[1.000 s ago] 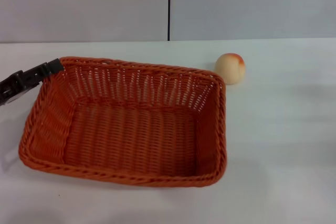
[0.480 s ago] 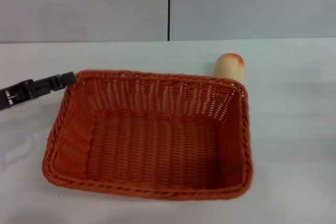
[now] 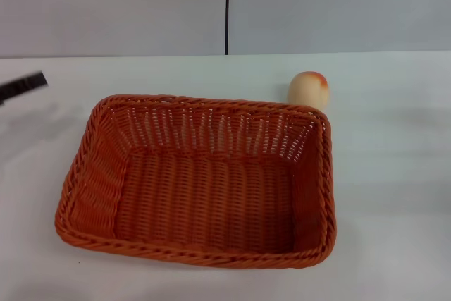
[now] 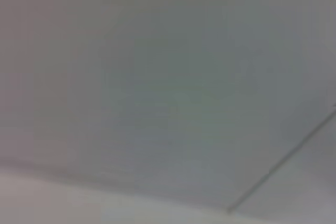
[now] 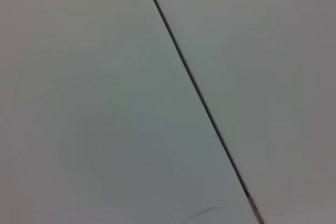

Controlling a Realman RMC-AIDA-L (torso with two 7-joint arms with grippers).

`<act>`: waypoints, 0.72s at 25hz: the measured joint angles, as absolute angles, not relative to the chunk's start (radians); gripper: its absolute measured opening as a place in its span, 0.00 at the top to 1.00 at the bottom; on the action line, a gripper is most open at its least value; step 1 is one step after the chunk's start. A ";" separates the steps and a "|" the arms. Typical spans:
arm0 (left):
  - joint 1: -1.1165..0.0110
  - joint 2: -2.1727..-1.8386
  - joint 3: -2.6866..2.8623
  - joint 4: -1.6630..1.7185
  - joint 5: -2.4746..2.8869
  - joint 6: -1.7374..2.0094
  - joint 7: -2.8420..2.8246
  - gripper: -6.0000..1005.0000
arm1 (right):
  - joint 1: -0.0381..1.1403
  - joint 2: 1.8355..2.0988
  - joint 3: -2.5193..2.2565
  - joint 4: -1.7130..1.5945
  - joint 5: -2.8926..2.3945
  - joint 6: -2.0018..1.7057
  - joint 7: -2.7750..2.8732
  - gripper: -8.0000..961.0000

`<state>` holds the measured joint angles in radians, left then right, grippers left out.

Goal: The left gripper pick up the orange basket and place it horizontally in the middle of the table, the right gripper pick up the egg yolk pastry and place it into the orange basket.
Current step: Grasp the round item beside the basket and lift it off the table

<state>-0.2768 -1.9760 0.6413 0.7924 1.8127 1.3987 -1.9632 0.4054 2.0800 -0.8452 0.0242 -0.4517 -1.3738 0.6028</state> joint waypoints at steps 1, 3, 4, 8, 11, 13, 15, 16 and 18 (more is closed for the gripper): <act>-0.280 -1.985 0.620 0.792 1.799 1.402 -1.930 0.40 | 0.405 2.080 -0.846 0.017 -0.461 -1.374 0.603 0.42; -0.288 -2.006 0.586 0.790 1.757 1.410 -1.839 0.40 | 0.402 2.079 -0.846 -0.005 -0.505 -1.375 0.615 0.42; -0.293 -2.018 0.574 0.784 1.728 1.412 -1.782 0.40 | 0.397 2.076 -0.847 -0.027 -0.547 -1.378 0.636 0.42; -0.307 -2.055 0.563 0.724 1.559 1.414 -1.525 0.41 | 0.362 2.061 -0.847 -0.198 -0.793 -1.385 0.841 0.42; -0.326 -2.059 0.564 0.585 1.389 1.437 -1.314 0.41 | 0.353 2.033 -0.839 -0.345 -1.010 -1.385 1.056 0.42; -0.336 -2.057 0.561 0.503 1.302 1.472 -1.206 0.41 | 0.369 2.010 -0.817 -0.430 -1.166 -1.383 1.214 0.42; -0.341 -2.058 0.560 0.453 1.245 1.507 -1.119 0.41 | 0.405 1.984 -0.768 -0.498 -1.359 -1.388 1.375 0.42; -0.344 -2.060 0.561 0.436 1.228 1.520 -1.092 0.41 | 0.434 1.969 -0.731 -0.525 -1.473 -1.397 1.461 0.42; -0.351 -2.061 0.565 0.407 1.211 1.540 -1.064 0.41 | 0.495 1.941 -0.668 -0.560 -1.681 -1.416 1.603 0.42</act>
<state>-0.3510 -2.0613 0.5648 0.4066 1.2112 1.5399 -1.0639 0.4952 1.9409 -0.6682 -0.5605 -1.6812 -1.4157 1.6032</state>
